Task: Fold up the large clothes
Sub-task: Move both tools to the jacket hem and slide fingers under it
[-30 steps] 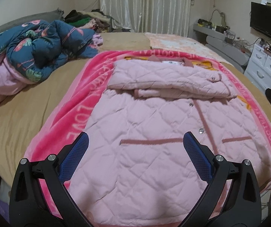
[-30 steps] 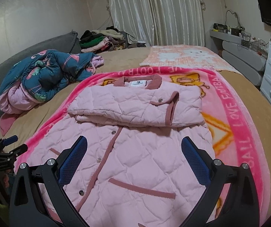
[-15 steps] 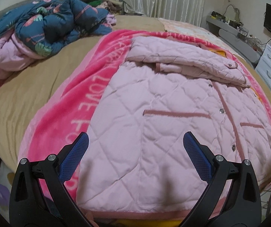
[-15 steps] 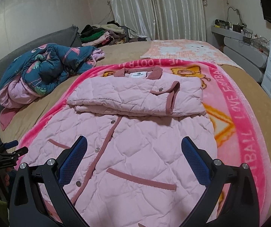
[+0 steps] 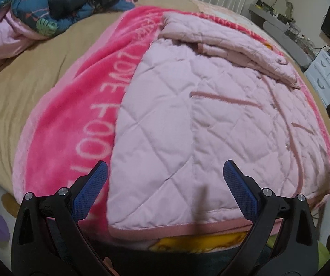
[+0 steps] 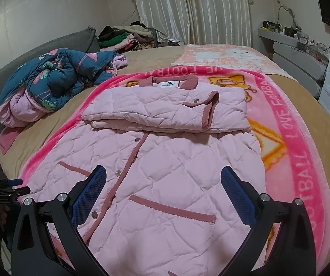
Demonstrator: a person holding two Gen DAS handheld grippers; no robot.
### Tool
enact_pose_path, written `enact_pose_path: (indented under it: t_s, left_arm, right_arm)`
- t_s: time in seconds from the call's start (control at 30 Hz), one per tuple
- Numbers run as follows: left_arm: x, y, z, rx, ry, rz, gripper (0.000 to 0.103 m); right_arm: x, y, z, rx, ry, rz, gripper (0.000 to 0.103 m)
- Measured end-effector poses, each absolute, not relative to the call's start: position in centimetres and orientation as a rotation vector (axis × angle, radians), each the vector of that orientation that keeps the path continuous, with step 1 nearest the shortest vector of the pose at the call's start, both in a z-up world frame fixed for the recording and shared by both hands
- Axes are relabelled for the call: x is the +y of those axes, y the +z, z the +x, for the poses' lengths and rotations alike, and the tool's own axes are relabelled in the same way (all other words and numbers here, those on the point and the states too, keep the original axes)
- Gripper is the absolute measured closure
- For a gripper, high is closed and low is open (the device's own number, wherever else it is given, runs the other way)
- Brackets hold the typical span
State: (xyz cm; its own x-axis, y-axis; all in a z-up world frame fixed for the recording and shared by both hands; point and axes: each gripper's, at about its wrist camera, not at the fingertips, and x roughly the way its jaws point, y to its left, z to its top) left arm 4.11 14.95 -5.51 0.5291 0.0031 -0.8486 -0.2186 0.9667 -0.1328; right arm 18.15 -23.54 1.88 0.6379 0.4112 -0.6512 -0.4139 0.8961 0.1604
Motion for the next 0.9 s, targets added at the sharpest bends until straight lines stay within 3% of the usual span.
enact_pose_path:
  t_s: [0.5,0.73,0.9]
  left_arm:
    - [16.4,-10.4,6.1,1.216,0.075,-0.359,0.009]
    - [15.6,-10.7,7.1,1.213,0.086,-0.326,0.008]
    - [15.0,-10.4,7.4,1.193,0.053,-0.306,0.02]
  right_arm:
    - [-27.2,0.4,17.2,0.801,0.412,0.004,0.004]
    - [-30.2,-2.2,15.7,0.919,0.389,0.002,0.004]
    - [-32.7,-5.1,14.3,1.051,0.363,0.022,0.004]
